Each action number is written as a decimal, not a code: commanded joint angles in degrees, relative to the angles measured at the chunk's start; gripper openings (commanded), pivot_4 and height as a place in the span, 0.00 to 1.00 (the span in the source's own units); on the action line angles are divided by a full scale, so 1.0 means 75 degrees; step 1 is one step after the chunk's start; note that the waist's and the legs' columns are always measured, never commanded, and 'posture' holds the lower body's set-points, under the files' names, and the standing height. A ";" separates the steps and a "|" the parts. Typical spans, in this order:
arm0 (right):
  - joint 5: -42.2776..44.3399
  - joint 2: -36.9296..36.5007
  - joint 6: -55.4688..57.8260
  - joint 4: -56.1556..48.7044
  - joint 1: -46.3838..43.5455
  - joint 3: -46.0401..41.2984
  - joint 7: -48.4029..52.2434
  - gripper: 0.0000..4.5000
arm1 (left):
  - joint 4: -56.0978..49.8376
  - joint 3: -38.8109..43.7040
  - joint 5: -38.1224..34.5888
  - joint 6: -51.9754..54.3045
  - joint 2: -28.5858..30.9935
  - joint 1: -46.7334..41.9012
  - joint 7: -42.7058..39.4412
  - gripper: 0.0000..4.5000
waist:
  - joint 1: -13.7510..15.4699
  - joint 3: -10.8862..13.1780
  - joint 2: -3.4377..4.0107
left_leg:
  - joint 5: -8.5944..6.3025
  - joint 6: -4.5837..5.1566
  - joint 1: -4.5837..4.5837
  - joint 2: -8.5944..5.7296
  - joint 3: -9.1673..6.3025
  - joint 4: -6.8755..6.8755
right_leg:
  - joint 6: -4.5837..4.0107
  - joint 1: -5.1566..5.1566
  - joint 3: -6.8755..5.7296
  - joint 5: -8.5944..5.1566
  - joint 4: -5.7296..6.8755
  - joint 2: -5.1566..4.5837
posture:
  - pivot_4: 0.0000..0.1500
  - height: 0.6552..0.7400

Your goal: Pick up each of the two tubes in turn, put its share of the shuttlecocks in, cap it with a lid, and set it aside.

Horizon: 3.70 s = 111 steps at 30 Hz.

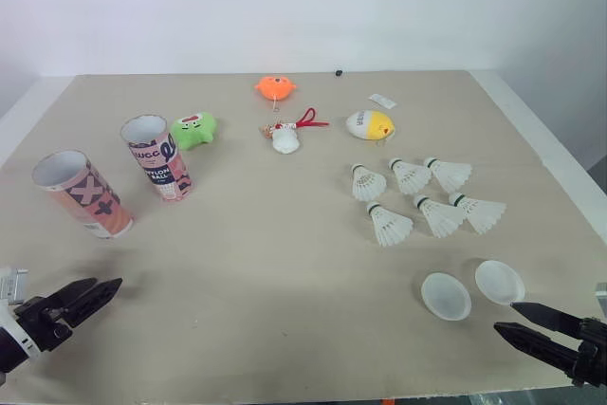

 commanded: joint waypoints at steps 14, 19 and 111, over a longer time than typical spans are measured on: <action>0.0479 0.0133 0.0209 -0.1367 -0.0880 0.1081 -0.0271 0.98 | 0.0312 0.0253 -0.0412 0.0565 0.0057 -0.0918 0.0227 1.00 | 0.0057 -0.0006 -0.0017 | -0.0003 0.0002 -0.0002 -0.0005 -0.0004 0.0010 | 0.0013 0.0011 0.0005 -0.0003 0.0003 0.0007 | 1.00 1.00; 0.1805 0.0380 0.0946 -0.2699 -0.2158 0.2328 -0.0902 0.98 | 0.0337 0.1007 -0.1005 0.0388 -0.0243 -0.1021 0.0065 1.00 | -0.0002 0.0001 -0.0059 | -0.0002 0.0001 0.0002 0.0034 -0.0003 0.0020 | -0.0006 0.0010 0.0006 0.0015 0.0009 0.0045 | 1.00 1.00; -0.1973 0.4229 0.0649 -0.1064 -0.8131 0.6965 -0.4587 1.00 | 0.4865 -0.1512 0.3761 -0.5711 -0.0349 -0.5184 0.0851 0.65 | -0.0095 -0.0025 -0.0152 | -0.0015 -0.0028 -0.0010 0.0109 0.0044 0.0049 | -0.0035 -0.0049 0.0007 0.0028 0.0120 0.0107 | 1.00 1.00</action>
